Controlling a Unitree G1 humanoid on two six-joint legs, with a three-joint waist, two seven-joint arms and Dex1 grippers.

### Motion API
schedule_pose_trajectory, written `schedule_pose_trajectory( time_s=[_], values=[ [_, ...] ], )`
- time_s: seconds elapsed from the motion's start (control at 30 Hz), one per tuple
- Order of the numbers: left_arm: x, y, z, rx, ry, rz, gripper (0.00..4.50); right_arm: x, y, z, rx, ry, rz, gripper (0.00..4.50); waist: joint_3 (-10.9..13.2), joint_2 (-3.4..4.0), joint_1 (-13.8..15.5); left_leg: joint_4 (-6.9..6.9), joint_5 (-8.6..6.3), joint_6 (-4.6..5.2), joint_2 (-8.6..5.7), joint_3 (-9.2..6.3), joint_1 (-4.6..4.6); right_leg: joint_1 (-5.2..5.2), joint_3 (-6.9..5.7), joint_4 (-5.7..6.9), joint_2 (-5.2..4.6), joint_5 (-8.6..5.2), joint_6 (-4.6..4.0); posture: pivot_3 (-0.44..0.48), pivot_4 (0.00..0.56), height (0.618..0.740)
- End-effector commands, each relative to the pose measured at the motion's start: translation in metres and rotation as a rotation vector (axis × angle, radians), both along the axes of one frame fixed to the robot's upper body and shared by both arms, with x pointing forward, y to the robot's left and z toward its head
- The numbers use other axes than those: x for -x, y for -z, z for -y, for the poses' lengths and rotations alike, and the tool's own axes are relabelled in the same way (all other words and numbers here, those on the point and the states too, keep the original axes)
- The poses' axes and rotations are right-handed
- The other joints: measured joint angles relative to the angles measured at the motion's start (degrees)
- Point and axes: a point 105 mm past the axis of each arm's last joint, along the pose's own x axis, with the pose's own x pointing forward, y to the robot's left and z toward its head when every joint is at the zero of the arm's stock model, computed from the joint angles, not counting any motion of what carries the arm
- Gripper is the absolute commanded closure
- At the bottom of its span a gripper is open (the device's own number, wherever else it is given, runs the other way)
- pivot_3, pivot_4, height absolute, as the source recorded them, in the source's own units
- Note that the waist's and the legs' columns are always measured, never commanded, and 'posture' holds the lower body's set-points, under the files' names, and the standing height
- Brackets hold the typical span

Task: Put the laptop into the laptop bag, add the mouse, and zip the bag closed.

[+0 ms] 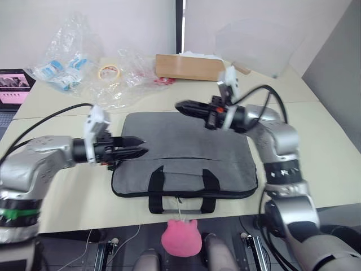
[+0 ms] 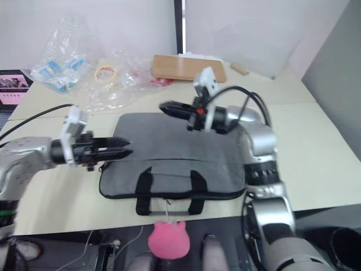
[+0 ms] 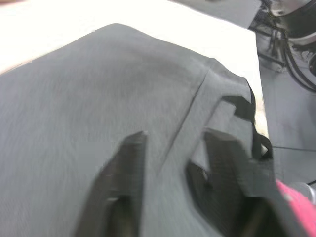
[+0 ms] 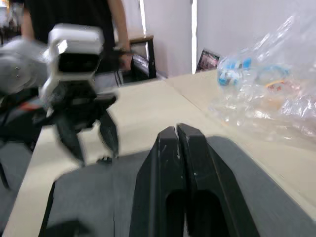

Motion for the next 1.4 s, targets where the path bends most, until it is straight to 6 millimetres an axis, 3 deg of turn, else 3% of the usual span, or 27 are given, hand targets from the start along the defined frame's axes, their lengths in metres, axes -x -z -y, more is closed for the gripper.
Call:
schedule_pose_trajectory(
  time_s=[0.03,0.07,0.2,0.33,0.5,0.63,0.73,0.87,1.17,1.27,1.4],
  values=[
    [-0.01,0.004,0.012,-0.046,0.036,0.067,4.18,0.032,-0.001,0.002,0.078,-0.136,0.065,2.97,0.03,-0.02,-0.23,0.02,-0.01,0.02,0.0,0.05,0.0,0.02,0.02,-0.09,0.0,0.07,0.11,0.0,0.15,0.74],
    [-0.014,0.006,0.015,-0.048,0.037,0.074,4.49,0.036,0.002,0.003,0.099,-0.151,0.065,2.61,0.07,-0.07,-0.38,0.06,-0.02,0.04,0.0,0.06,-0.06,0.04,0.03,-0.24,0.0,0.17,0.3,0.0,0.15,0.74],
    [-0.036,0.027,0.032,-0.09,0.049,0.119,4.5,0.063,0.026,0.012,0.202,-0.235,0.027,1.22,0.17,-0.16,-0.12,0.4,-0.16,0.3,-0.01,-0.02,0.11,0.45,-0.04,-0.44,0.01,0.2,0.33,0.0,0.15,0.74],
    [-0.042,0.058,0.046,-0.143,0.078,0.086,4.5,0.087,0.056,0.013,0.335,-0.379,0.1,0.03,0.22,-0.26,0.67,0.58,-0.22,0.4,-0.06,0.04,0.11,0.67,0.06,-0.69,0.0,0.22,0.37,0.0,0.15,0.74],
    [-0.047,0.077,0.044,-0.191,0.032,0.066,4.5,0.097,0.077,-0.001,0.379,-0.478,0.224,0.03,0.22,-0.29,1.35,0.7,-0.2,0.37,-0.07,0.01,0.29,0.86,0.09,-0.58,0.0,0.26,0.42,0.0,0.15,0.74],
    [-0.04,0.082,0.042,-0.176,0.036,0.03,4.5,0.107,0.104,-0.017,0.435,-0.61,0.326,0.03,0.22,-0.29,1.36,0.64,-0.22,0.4,-0.06,-0.03,0.6,1.56,0.08,-0.63,0.0,0.26,0.44,0.0,0.15,0.74],
    [-0.037,0.083,0.04,-0.181,0.035,0.023,4.5,0.107,0.117,-0.018,0.481,-0.659,0.363,0.03,0.22,-0.29,1.44,0.65,-0.45,0.82,-0.06,-0.03,1.06,1.69,0.08,-0.62,0.01,0.25,0.46,0.0,0.15,0.74],
    [-0.033,0.085,0.039,-0.182,0.035,0.012,4.5,0.106,0.14,-0.016,0.563,-0.727,0.405,0.03,0.22,-0.3,1.53,0.69,-0.22,0.41,-0.07,-0.02,1.06,1.7,0.08,-0.62,0.01,0.25,0.45,0.0,0.15,0.74],
    [-0.029,0.083,0.037,-0.178,0.021,0.012,4.5,0.099,0.161,-0.015,0.637,-0.756,0.507,0.03,0.22,-0.3,1.44,0.67,-0.22,0.41,-0.06,-0.01,1.1,1.71,0.08,-0.58,0.01,0.25,0.45,0.0,0.15,0.74],
    [-0.03,0.081,0.036,-0.177,0.015,0.018,4.5,0.093,0.162,-0.018,0.626,-0.734,0.544,0.76,0.21,-0.3,1.42,0.68,-0.22,0.41,-0.06,-0.01,1.12,1.73,0.09,-0.59,0.01,0.26,0.44,0.0,0.15,0.74],
    [-0.031,0.079,0.036,-0.175,0.012,0.021,4.5,0.09,0.157,-0.023,0.587,-0.711,0.567,2.23,0.21,-0.3,1.34,0.69,-0.22,0.4,-0.07,-0.01,1.14,1.73,0.09,-0.56,0.01,0.26,0.44,0.0,0.15,0.74]
  ],
)
